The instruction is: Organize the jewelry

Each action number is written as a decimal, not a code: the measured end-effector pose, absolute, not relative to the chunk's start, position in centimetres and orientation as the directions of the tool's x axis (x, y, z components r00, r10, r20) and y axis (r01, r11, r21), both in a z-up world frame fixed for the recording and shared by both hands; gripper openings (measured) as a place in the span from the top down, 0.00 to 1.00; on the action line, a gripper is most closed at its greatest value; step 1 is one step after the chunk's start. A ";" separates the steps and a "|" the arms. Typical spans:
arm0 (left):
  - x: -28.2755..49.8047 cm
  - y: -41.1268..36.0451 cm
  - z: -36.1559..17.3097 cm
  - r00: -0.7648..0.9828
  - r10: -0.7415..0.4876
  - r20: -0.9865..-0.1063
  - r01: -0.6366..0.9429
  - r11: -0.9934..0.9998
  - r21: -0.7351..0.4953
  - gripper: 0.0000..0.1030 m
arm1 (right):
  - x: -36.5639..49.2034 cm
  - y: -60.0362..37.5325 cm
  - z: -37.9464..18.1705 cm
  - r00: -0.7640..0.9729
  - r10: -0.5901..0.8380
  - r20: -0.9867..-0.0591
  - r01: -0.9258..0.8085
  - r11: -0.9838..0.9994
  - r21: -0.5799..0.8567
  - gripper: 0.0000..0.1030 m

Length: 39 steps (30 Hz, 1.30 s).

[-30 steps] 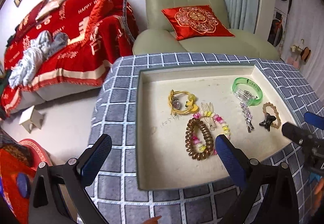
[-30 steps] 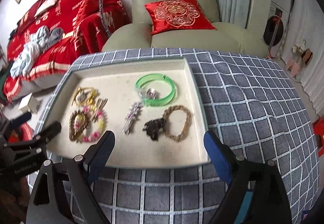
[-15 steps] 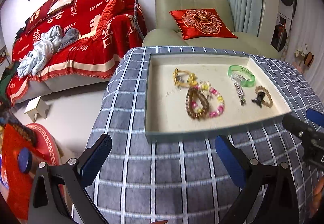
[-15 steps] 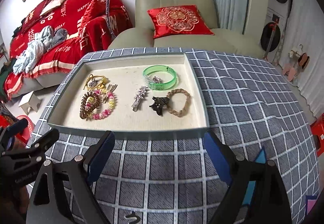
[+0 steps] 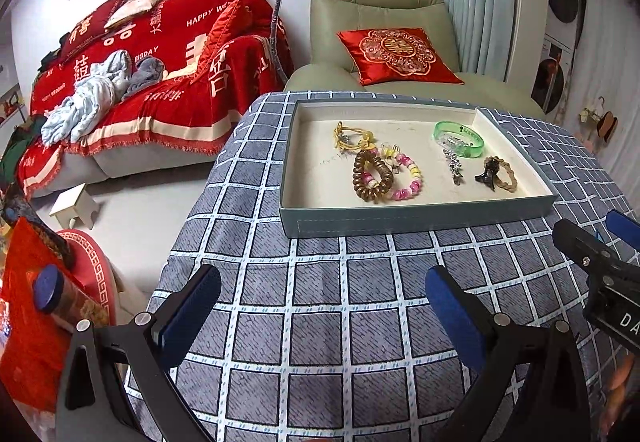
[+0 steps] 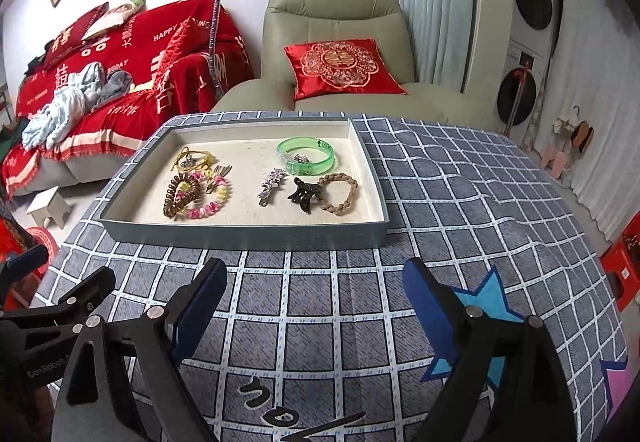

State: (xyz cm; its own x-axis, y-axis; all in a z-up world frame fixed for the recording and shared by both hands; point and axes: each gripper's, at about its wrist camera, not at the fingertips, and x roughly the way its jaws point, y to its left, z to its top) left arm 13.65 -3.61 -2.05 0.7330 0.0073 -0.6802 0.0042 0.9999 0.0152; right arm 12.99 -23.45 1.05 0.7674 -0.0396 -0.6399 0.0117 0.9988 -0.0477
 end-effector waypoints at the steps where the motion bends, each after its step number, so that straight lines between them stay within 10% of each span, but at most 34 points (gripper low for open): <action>1: 13.6 -3.7 -1.9 0.738 0.010 -0.674 0.004 1.000 0.019 0.00 | 12.9 -23.4 1.1 0.771 -0.039 -0.635 0.011 0.999 -0.048 0.11; 39: 12.7 -4.6 0.0 0.767 0.002 -0.641 0.011 1.000 0.016 0.00 | 12.0 -24.2 2.7 0.799 -0.034 -0.601 0.022 0.999 -0.027 0.11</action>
